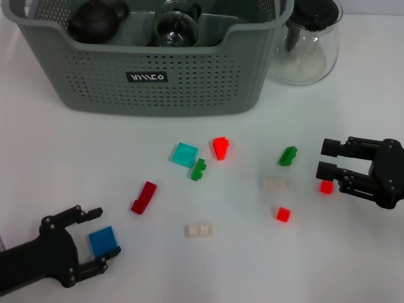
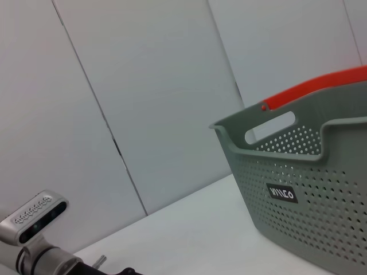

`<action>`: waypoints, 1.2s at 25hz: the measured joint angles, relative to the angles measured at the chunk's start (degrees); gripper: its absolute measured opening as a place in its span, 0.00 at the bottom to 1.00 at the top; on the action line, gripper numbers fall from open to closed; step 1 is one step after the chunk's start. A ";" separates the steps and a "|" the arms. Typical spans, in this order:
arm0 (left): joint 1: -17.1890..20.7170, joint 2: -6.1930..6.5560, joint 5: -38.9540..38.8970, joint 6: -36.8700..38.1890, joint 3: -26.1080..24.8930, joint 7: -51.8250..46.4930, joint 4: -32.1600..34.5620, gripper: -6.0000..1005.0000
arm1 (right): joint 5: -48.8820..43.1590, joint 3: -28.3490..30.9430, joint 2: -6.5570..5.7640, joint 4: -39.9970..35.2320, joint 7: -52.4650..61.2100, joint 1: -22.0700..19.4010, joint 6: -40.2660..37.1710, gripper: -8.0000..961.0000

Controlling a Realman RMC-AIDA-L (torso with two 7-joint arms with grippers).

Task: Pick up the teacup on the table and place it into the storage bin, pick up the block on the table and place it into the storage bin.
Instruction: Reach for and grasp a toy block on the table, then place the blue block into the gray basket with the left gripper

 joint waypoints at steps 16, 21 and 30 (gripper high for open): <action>0.05 -0.06 0.45 -1.52 0.00 -1.95 0.09 0.72 | -1.29 0.44 0.00 -0.03 0.00 0.31 -0.06 0.56; -0.37 0.07 0.46 -1.81 0.15 -3.94 0.51 0.53 | -1.33 0.45 0.00 0.00 0.00 0.36 -0.03 0.56; -0.91 0.48 -0.05 3.73 -0.33 -13.71 5.29 0.41 | -1.34 0.45 0.00 0.06 0.00 0.50 -0.10 0.56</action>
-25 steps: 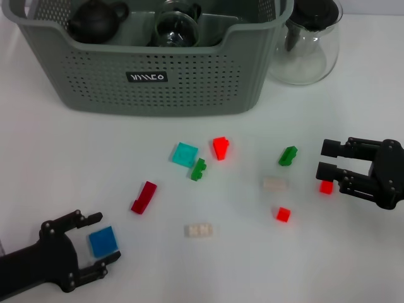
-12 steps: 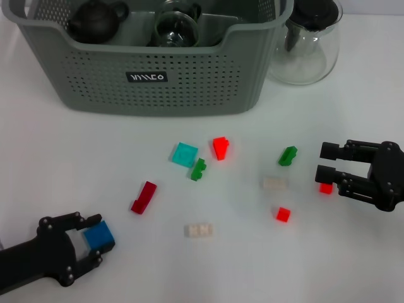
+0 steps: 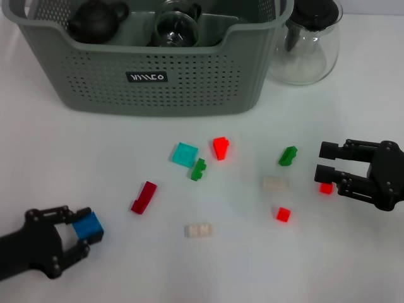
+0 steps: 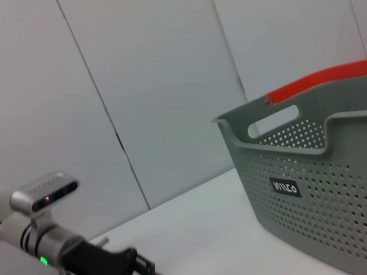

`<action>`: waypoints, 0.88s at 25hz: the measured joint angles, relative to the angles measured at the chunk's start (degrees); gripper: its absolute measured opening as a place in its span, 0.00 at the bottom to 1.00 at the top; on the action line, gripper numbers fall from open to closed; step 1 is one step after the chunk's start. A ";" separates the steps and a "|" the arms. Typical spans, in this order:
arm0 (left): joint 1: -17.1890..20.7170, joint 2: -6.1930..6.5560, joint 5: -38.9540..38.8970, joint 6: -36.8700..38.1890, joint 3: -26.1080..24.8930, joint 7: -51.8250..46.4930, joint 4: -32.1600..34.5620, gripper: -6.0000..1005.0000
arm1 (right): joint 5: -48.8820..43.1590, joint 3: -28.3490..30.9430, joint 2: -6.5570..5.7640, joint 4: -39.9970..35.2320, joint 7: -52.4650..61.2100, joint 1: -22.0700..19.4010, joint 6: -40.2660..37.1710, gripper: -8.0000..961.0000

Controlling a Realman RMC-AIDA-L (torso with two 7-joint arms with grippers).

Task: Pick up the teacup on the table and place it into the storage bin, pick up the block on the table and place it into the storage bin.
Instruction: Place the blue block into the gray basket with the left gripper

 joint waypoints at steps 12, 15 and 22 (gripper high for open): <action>-13.80 2.70 -10.90 13.51 -3.12 -26.71 -2.64 0.42 | 0.01 0.00 0.31 0.00 -0.18 0.78 0.02 0.56; -17.47 2.66 -17.35 14.10 -3.16 -32.00 -4.15 0.43 | 0.03 0.00 0.42 0.00 -0.18 0.89 0.01 0.56; -27.52 4.97 -27.08 9.72 -0.50 -46.96 3.73 0.43 | 0.33 0.09 0.48 0.00 -0.21 0.98 0.01 0.56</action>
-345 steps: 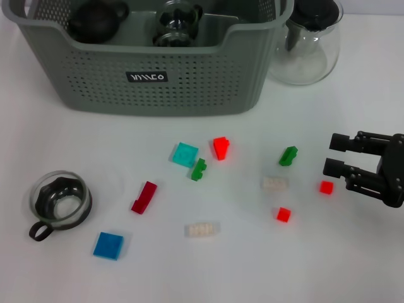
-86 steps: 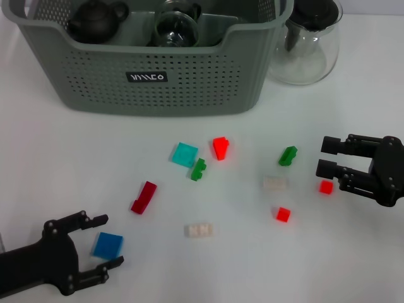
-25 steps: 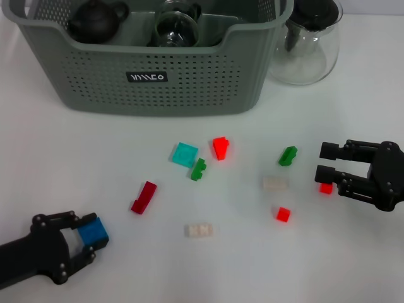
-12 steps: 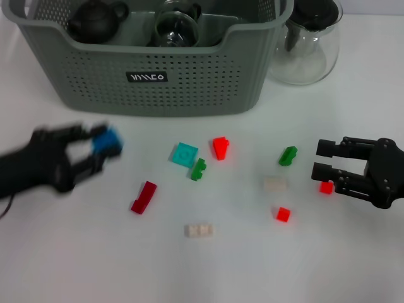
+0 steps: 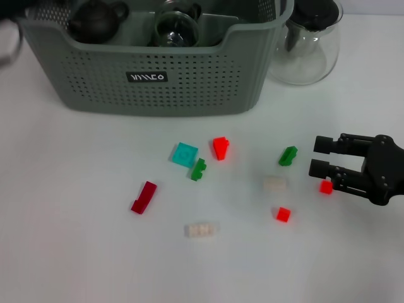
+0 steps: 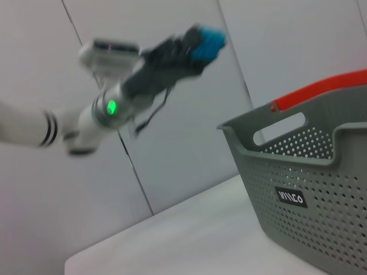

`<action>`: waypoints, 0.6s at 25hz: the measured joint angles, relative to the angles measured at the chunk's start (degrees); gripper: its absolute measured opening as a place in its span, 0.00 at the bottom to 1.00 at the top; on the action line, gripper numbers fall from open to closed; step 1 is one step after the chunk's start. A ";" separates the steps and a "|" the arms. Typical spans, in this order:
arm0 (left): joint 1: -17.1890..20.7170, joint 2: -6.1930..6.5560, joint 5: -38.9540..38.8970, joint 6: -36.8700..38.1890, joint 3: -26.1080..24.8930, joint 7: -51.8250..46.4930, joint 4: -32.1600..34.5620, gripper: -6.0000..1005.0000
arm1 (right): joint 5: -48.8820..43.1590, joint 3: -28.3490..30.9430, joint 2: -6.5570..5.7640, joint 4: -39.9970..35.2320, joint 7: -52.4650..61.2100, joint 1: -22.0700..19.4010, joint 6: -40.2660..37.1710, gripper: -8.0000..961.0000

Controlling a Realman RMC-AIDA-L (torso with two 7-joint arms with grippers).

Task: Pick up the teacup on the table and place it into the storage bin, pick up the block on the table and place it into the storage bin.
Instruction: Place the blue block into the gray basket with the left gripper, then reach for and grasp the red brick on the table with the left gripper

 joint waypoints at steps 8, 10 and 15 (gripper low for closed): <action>-6.41 3.01 3.91 -19.64 27.09 -25.33 18.79 0.44 | 0.04 0.07 0.05 0.00 -0.22 -0.11 0.11 0.56; -7.69 3.64 7.83 -23.48 34.10 -29.91 19.90 0.44 | -0.02 0.10 0.06 0.00 -0.23 -0.11 0.14 0.56; -10.44 2.10 16.41 -29.90 42.30 -32.92 17.99 0.45 | -0.26 0.09 0.05 0.02 -0.23 -0.03 0.19 0.56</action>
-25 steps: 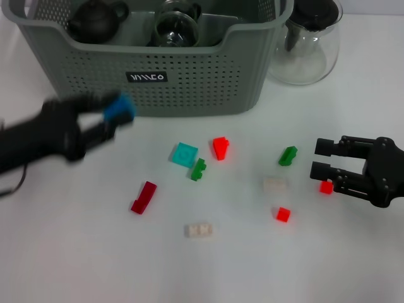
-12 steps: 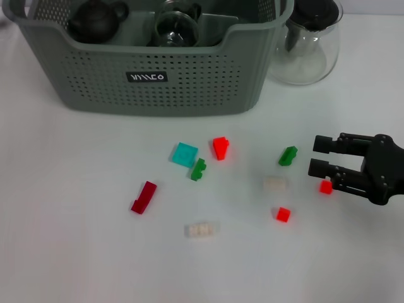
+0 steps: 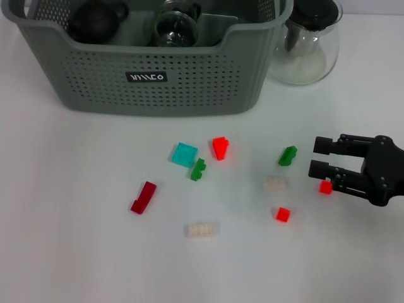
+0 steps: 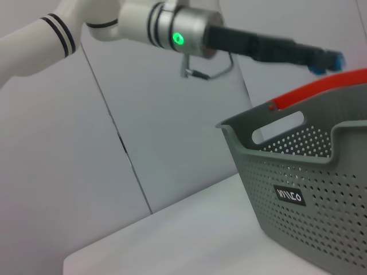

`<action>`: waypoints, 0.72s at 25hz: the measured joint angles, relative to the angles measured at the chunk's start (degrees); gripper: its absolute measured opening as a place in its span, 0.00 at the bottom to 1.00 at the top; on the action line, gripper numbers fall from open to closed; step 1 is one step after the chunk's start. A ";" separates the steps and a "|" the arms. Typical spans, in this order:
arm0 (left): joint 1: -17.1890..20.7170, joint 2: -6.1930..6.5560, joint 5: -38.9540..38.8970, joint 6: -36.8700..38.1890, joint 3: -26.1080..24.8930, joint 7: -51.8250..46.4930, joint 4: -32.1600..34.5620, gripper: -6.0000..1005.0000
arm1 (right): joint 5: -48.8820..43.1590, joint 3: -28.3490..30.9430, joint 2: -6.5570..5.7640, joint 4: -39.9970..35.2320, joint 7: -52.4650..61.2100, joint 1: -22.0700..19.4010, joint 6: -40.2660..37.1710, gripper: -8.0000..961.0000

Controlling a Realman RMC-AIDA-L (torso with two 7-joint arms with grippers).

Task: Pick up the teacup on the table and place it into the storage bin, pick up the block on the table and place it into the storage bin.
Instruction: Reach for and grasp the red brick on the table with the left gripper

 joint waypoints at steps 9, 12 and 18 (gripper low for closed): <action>0.73 -3.23 5.93 -13.93 8.96 -2.07 -4.54 0.46 | -0.04 -0.01 0.00 0.07 -0.09 -0.41 0.00 0.56; 0.76 -3.82 6.21 -15.24 8.78 -2.51 -4.23 0.46 | -0.04 -0.01 0.00 0.07 -0.09 -0.47 0.00 0.56; 0.92 -3.51 5.85 -14.94 8.67 -4.80 -3.56 0.52 | 0.00 -0.01 -0.15 0.08 -0.09 -0.54 0.00 0.56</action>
